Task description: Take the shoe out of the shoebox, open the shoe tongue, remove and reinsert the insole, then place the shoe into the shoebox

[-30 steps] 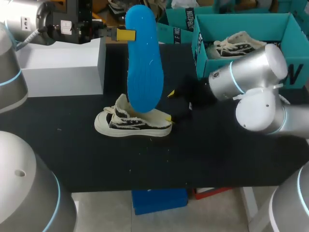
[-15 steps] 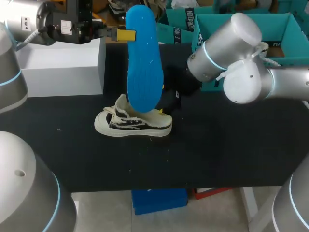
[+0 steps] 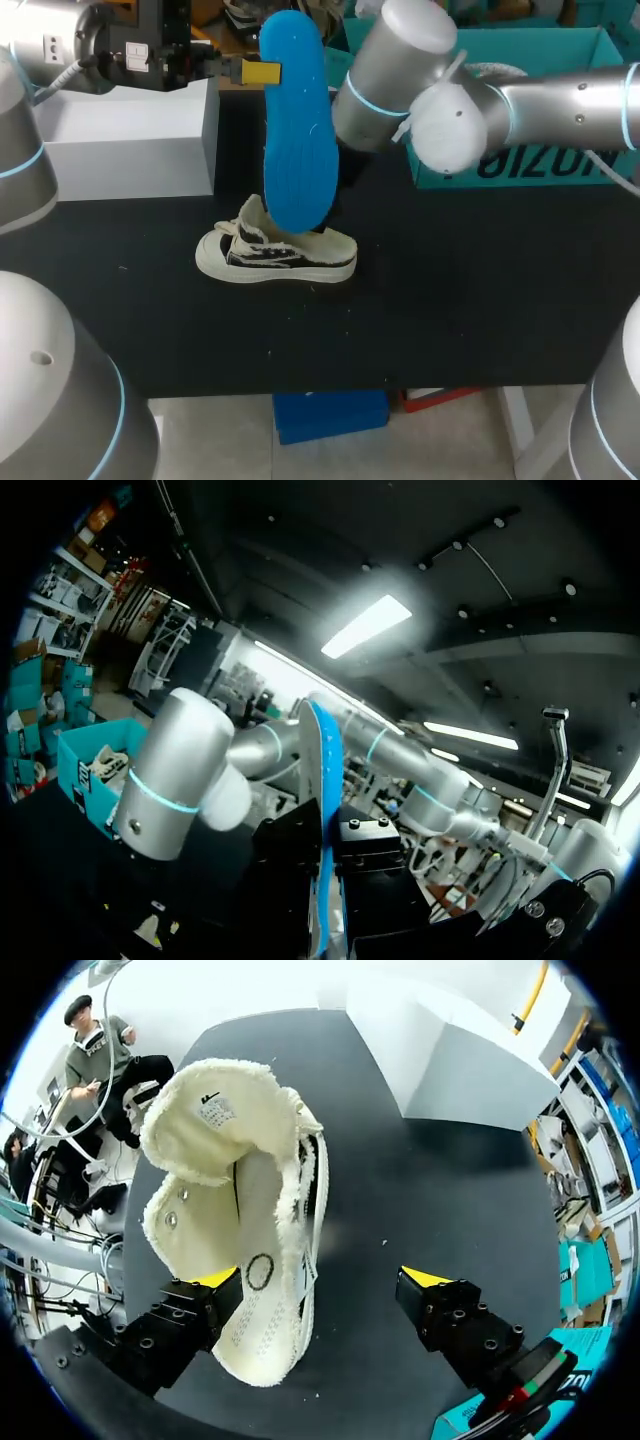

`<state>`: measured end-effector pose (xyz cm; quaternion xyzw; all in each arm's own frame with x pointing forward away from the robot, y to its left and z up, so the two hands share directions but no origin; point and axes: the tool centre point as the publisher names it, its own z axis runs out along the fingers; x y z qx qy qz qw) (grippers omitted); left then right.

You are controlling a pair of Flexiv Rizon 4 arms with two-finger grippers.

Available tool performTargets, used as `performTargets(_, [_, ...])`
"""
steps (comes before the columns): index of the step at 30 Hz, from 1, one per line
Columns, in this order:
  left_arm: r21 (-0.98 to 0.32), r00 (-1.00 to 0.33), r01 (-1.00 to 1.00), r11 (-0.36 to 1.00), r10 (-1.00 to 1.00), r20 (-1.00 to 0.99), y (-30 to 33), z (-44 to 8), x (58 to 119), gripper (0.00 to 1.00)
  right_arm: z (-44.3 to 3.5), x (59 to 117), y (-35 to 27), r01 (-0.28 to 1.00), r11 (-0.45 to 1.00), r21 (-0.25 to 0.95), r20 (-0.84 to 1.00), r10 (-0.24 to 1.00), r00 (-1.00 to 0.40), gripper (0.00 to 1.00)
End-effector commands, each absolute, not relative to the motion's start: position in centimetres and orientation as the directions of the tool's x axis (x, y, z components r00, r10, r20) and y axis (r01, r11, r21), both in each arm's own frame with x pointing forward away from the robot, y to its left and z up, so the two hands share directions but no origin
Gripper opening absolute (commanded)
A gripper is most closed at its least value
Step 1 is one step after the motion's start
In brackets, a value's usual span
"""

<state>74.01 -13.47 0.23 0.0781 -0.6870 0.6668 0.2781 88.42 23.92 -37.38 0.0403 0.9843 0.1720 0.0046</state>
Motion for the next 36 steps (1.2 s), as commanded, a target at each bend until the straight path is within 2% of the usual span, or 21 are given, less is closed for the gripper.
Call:
performTargets(1, [-0.873,-0.835,-0.478,0.096,0.259,0.486,-13.6,0.1,73.9,0.0,-38.4,88.7,25.6,0.085,0.989,0.117,0.012,0.085,-0.996,1.0])
performTargets(12, [-0.873,-0.835,-0.478,0.096,0.259,0.486,-13.6,0.1,73.9,0.0,-39.3,88.7,26.5,0.076,0.995,0.06,0.04,0.074,-0.996,1.0])
performTargets(25, [-0.873,-0.835,-0.478,0.096,0.259,0.486,-13.6,0.1,73.9,0.0,-40.9,88.6,26.3,0.1,0.992,0.074,0.065,0.095,-0.993,1.0])
performTargets(27, [-0.873,-0.835,-0.478,0.096,0.259,0.486,-13.6,0.1,73.9,0.0,-41.1,88.5,26.1,0.103,0.992,0.074,0.064,0.098,-0.993,0.48])
performTargets(29, [-0.873,-0.835,-0.478,0.096,0.259,0.486,-13.6,0.1,73.9,0.0,-41.4,88.4,26.1,0.104,0.991,0.079,0.069,0.099,-0.993,0.22])
performTargets(30, [-0.873,-0.835,-0.478,0.096,0.259,0.486,-13.6,0.1,73.9,0.0,-41.6,88.4,26.2,0.101,0.992,0.078,0.074,0.096,-0.993,0.0])
performTargets(36, [-0.873,-0.835,-0.478,0.096,0.259,0.486,-13.6,0.1,73.9,0.0,-41.7,88.3,26.2,0.098,0.992,0.076,0.077,0.092,-0.993,0.0])
